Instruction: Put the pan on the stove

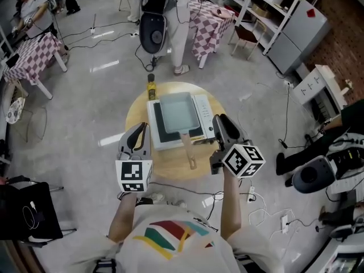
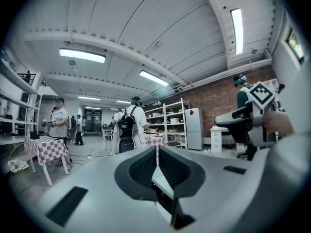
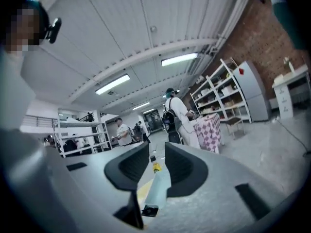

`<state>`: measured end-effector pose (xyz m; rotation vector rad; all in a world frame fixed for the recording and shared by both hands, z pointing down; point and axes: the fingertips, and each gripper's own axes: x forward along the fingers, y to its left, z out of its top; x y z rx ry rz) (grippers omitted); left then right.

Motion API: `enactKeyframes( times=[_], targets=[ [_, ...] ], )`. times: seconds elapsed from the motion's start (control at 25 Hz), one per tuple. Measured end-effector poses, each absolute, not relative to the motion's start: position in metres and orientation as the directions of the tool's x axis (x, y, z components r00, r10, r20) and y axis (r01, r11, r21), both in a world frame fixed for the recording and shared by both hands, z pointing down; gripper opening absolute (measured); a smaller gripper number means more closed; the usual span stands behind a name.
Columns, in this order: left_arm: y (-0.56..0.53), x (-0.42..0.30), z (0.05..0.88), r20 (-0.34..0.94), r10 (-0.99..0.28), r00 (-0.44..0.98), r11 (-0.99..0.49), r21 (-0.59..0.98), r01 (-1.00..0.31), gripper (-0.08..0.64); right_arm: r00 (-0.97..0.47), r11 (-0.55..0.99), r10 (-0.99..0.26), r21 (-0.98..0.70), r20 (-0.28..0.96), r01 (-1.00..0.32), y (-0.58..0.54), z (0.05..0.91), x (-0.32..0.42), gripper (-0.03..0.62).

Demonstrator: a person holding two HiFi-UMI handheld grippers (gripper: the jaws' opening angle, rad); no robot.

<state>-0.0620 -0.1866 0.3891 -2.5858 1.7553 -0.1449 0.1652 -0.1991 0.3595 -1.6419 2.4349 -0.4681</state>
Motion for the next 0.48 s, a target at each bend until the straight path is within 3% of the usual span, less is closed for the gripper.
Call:
enactKeyframes(
  times=[0.24, 0.48],
  targets=[
    [-0.18, -0.05, 0.369, 0.018, -0.917, 0.398, -0.399, -0.055, -0.915, 0.012, -0.272, 0.274, -0.961, -0.066, -0.041, -0.959, -0.174, 0.326, 0.139, 0.041],
    [-0.176, -0.044, 0.357, -0.022, -0.909, 0.415, -0.413, -0.075, -0.908, 0.012, -0.23, 0.225, -0.969, 0.058, -0.096, -0.973, -0.155, 0.318, 0.113, 0.028]
  ],
)
